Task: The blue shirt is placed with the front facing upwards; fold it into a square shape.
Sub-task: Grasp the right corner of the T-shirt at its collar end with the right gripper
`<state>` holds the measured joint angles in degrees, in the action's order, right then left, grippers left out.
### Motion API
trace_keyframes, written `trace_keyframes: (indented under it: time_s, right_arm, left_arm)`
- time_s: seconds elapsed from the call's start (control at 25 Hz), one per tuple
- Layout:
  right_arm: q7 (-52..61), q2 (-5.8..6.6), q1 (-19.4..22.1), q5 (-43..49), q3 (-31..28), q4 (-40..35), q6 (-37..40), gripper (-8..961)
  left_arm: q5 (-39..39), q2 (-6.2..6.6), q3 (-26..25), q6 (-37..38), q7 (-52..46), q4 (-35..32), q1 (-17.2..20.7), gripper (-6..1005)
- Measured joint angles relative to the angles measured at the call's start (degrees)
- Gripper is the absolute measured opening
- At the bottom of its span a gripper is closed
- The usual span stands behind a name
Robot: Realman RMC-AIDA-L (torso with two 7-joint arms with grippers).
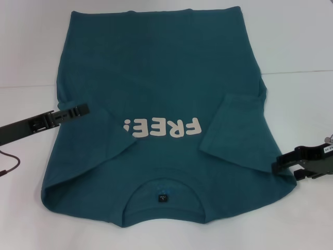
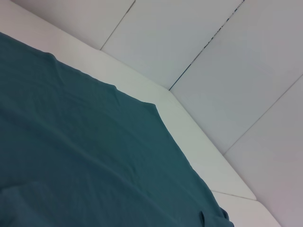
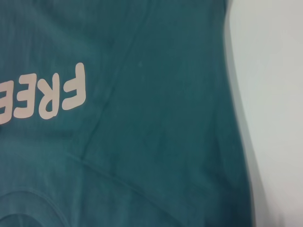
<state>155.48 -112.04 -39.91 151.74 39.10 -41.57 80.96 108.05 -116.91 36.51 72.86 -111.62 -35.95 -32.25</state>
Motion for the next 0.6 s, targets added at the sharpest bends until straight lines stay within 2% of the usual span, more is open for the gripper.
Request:
trace_keyframes:
  time_s: [0.6]
  right_arm:
    - [0.0, -0.58, 0.0, 0.1, 0.1, 1.2, 0.2, 748]
  left_arm:
    - [-0.1, 0.02, 0.1, 0.0, 0.0, 0.0, 0.1, 872]
